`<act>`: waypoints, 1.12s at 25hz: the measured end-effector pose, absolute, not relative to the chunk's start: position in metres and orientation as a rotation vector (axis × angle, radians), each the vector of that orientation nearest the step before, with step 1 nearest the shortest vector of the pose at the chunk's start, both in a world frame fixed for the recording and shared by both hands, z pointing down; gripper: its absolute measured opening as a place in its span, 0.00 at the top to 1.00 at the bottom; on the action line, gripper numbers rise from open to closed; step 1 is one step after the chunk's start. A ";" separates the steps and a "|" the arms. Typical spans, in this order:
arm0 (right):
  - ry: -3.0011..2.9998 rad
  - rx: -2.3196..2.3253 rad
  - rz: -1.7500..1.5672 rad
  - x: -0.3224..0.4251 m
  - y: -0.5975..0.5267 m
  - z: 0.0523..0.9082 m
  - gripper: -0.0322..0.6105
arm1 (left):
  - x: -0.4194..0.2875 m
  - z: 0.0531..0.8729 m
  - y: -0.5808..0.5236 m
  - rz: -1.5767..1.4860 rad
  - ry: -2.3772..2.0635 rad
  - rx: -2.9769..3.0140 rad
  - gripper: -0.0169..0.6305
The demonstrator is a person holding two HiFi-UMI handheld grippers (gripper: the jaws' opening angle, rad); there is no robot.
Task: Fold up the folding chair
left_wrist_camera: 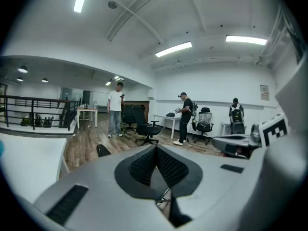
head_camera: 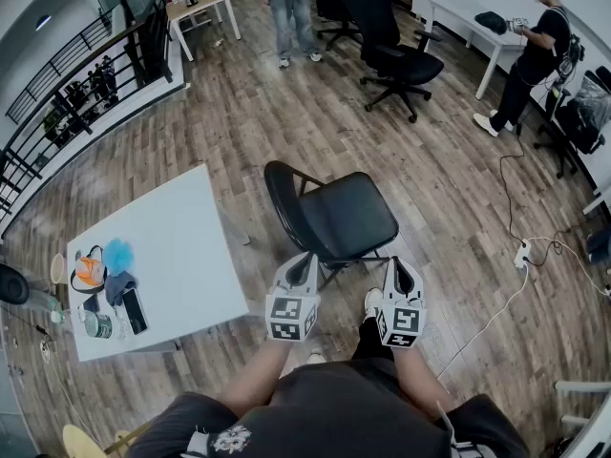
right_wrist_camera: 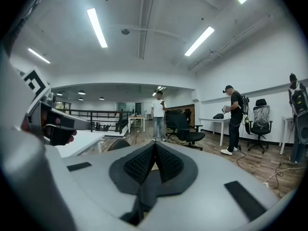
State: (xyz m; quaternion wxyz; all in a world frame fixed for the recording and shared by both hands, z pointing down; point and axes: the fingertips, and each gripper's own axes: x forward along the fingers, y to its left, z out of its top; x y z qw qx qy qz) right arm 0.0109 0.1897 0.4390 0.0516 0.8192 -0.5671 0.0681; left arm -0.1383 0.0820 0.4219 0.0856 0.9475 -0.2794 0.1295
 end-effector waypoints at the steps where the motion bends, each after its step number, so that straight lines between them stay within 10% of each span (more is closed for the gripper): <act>1: -1.730 2.495 0.230 0.027 0.183 0.441 0.93 | -0.126 0.426 0.075 0.389 -0.840 2.790 0.97; 28: -1.988 1.940 0.586 0.281 -0.040 0.599 0.93 | -0.023 0.523 -0.108 0.649 -1.480 2.335 0.97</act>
